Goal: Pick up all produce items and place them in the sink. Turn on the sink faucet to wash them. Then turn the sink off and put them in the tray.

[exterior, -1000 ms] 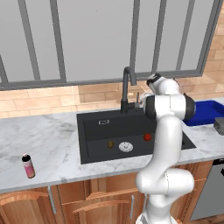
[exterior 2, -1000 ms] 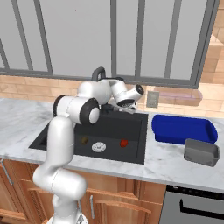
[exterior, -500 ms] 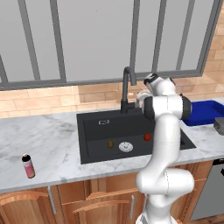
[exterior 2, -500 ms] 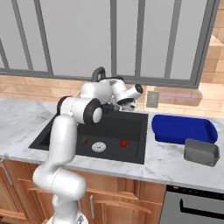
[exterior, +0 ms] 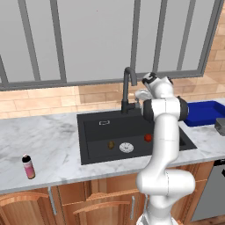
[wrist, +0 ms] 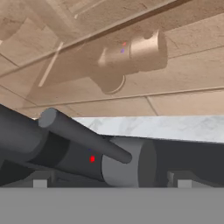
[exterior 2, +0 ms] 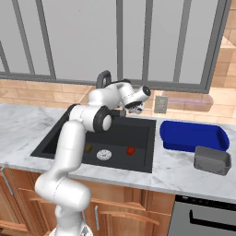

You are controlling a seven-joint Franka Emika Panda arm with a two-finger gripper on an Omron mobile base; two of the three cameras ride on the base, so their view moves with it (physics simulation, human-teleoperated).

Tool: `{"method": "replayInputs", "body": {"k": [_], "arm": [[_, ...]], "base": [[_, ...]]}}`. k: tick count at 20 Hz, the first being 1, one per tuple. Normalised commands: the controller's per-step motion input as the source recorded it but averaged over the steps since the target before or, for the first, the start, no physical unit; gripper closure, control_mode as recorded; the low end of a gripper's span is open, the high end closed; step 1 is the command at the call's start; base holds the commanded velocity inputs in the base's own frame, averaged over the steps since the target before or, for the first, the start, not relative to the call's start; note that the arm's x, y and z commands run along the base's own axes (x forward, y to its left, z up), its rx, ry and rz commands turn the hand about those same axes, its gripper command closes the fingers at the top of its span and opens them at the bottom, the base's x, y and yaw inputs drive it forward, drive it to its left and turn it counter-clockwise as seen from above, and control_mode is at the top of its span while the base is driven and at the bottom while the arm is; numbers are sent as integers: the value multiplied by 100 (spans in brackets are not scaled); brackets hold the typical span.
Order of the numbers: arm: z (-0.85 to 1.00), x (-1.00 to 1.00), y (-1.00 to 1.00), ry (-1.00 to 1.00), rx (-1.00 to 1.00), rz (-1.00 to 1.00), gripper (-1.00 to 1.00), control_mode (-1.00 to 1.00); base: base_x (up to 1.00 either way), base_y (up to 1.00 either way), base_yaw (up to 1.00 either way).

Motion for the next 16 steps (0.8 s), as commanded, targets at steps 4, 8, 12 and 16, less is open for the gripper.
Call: {"method": "replayInputs", "body": {"k": [4,8,12,16], "arm": [[-1,21,10,0,0,0,-100,-100],[-8,11,13,0,0,0,-100,-100],[-13,0,14,0,0,0,-100,-100],[-17,0,8,0,0,0,-100,-100]], "base": [[0,0,0],[0,0,0],[0,0,0],[0,0,0]]}}
